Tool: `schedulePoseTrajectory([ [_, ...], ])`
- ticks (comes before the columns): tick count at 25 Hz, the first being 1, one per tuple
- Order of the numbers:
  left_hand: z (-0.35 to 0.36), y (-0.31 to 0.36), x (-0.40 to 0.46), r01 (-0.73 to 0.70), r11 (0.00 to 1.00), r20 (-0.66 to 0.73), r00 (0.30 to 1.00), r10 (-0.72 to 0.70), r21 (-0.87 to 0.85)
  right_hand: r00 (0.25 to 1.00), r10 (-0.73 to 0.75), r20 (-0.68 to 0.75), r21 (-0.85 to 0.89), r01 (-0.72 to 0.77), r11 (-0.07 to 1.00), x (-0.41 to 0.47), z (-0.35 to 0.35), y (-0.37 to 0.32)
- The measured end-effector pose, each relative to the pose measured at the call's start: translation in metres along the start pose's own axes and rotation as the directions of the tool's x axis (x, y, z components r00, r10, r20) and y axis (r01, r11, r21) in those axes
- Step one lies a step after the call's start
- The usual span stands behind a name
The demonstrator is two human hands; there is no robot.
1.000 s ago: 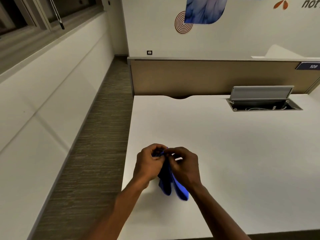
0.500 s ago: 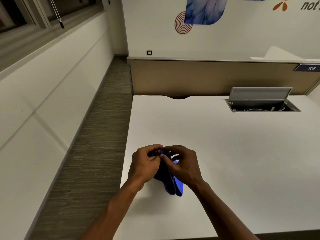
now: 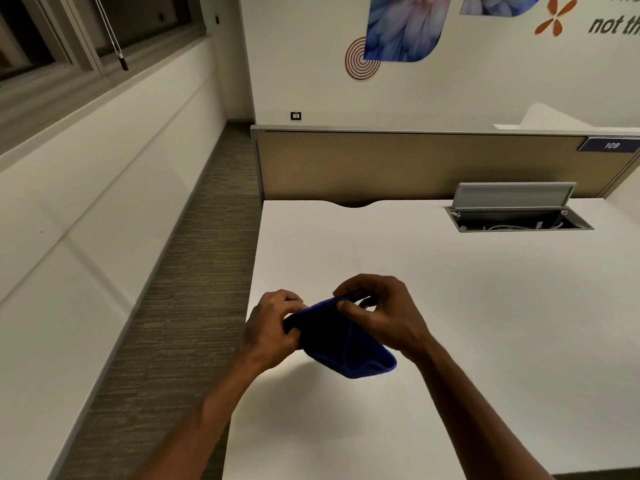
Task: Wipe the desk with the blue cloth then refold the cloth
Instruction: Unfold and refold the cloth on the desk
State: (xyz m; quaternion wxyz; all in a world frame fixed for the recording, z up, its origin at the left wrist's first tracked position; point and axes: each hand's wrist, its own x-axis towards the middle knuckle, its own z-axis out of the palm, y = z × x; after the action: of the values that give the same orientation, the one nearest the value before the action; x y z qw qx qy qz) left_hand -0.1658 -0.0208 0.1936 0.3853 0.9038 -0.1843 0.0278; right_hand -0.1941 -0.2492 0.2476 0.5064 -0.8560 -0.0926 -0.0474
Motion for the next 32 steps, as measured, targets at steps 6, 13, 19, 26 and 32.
schedulePoseTrajectory([
  [6,-0.031,-0.013,-0.002,0.155,0.942,0.22,0.971,-0.09,-0.299,0.988,0.136,0.066,0.246,-0.148,0.958,0.003,-0.035,0.019],
  [13,-0.02,-0.027,0.006,0.314,0.808,0.269,0.942,-0.2,-0.498,0.928,0.349,0.131,0.519,-0.364,0.773,0.005,-0.02,0.08],
  [19,0.039,-0.056,-0.007,0.438,0.861,-0.055,0.883,-0.466,-0.257,0.755,0.617,-0.22,0.122,-0.606,0.786,-0.033,0.024,0.142],
  [26,0.089,-0.059,-0.096,0.257,0.958,0.164,0.947,-0.275,0.125,0.824,0.564,0.056,-0.263,-0.533,0.804,-0.094,0.043,0.158],
  [32,0.098,-0.059,-0.112,0.178,0.943,0.175,0.957,-0.232,0.28,0.891,0.441,-0.109,-0.175,-0.454,0.873,-0.112,0.05,0.152],
])
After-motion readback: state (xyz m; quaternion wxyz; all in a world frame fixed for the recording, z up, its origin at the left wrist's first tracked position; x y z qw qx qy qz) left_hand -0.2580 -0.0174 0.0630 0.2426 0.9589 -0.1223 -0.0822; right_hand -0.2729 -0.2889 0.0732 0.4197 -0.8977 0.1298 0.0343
